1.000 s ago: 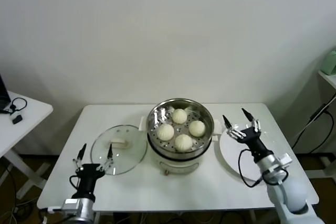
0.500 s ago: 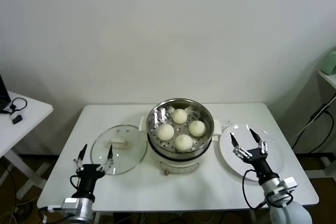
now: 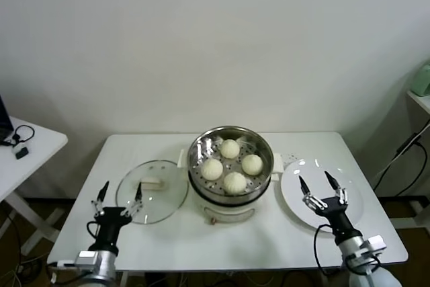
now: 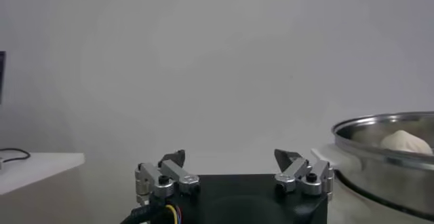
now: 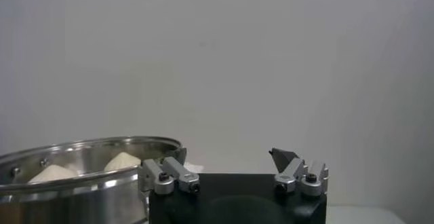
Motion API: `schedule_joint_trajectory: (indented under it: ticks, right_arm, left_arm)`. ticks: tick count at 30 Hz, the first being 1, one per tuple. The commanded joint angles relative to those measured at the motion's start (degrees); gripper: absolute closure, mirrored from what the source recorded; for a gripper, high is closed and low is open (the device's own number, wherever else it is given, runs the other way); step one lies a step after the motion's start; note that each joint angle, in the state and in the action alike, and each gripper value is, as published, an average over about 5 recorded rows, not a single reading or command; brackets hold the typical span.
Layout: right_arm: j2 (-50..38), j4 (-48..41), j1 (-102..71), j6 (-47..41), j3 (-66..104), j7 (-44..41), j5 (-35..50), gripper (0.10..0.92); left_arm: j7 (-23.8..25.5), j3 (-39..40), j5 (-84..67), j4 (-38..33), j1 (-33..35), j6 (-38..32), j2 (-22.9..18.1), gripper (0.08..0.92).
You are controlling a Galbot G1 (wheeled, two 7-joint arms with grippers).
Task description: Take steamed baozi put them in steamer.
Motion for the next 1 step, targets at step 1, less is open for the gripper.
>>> schedule_joint_trajectory:
  ticks: [1]
  right_arm:
    - [0.7, 0.0, -0.8, 0.4, 0.3, -0.3, -0.2, 0.203]
  left_arm:
    - [0.4, -0.8, -0.3, -0.2, 0.3, -0.1, 0.0, 0.177]
